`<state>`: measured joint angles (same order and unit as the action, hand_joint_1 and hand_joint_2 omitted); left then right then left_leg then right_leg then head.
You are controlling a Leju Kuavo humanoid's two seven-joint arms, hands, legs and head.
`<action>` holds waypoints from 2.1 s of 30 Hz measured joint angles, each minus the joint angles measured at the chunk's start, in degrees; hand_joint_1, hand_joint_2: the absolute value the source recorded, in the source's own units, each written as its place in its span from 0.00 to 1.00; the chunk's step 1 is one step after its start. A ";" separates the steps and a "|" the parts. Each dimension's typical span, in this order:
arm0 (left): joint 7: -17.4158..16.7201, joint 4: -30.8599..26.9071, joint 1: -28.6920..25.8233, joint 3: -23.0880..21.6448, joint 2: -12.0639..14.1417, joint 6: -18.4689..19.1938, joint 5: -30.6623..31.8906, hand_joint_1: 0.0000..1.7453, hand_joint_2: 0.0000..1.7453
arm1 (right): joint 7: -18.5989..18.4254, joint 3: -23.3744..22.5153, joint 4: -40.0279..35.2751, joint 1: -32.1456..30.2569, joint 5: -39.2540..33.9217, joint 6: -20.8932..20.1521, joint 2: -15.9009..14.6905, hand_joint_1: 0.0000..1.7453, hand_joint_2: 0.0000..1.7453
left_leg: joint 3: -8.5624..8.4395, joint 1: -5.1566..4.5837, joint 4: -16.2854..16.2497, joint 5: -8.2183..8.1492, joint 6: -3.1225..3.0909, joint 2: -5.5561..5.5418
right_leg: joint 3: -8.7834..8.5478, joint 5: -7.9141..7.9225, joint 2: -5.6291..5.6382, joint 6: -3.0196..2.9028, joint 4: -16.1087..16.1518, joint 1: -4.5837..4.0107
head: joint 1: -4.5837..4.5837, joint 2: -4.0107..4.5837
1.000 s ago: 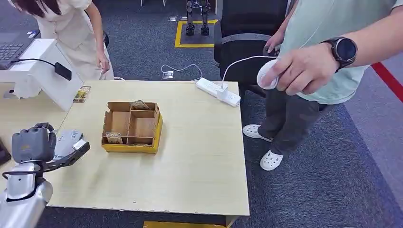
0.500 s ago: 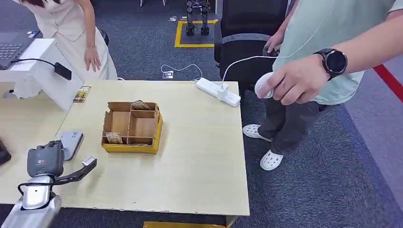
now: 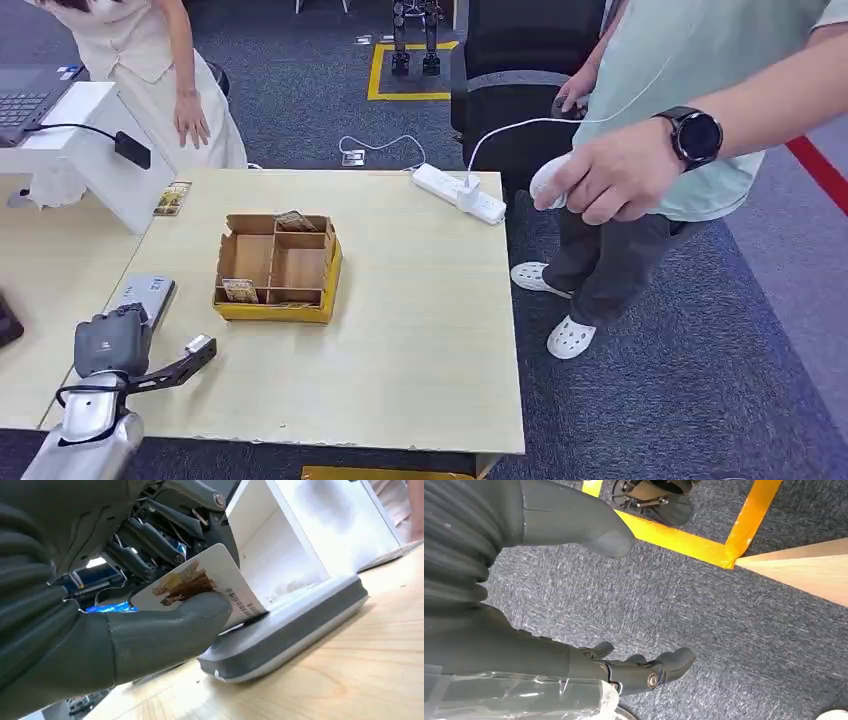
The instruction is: Pass the card to the sensor for recognition and then transmit it.
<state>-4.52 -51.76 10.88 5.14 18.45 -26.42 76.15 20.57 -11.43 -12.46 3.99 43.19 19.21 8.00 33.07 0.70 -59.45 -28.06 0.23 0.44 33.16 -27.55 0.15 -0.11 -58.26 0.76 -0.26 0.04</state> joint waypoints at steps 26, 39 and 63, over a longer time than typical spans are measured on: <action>13.73 -7.48 3.91 1.38 -0.87 -11.35 -21.20 1.00 1.00 | 0.33 0.90 0.00 -0.06 0.52 0.18 0.02 0.00 1.00 | 0.01 0.01 0.00 0.01 0.00 -0.03 | 0.00 0.00 -0.03 0.00 0.00 0.00 | 0.00 0.00; 16.13 -9.03 12.54 4.25 -2.20 -12.02 -10.00 1.00 1.00 | 0.13 2.12 -0.07 0.27 1.20 0.15 0.15 0.00 1.00 | 0.01 0.01 -0.01 0.01 0.00 -0.01 | 0.01 0.01 -0.03 0.00 -0.01 0.00 | 0.02 0.00; 20.24 -7.74 18.19 12.06 -5.90 -9.98 -19.66 0.00 1.00 | -0.68 3.34 -0.13 0.59 0.96 0.17 0.15 0.00 1.00 | 0.03 0.00 -0.01 0.00 0.00 0.02 | 0.06 0.00 0.01 0.00 0.00 0.00 | 0.00 0.00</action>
<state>15.71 -59.49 29.07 17.20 12.55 -36.41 56.49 19.89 -8.09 -12.59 4.59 44.15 19.39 8.15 33.10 0.71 -59.46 -28.06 0.24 0.46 33.22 -27.55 0.17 -0.11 -58.26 0.76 -0.26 0.04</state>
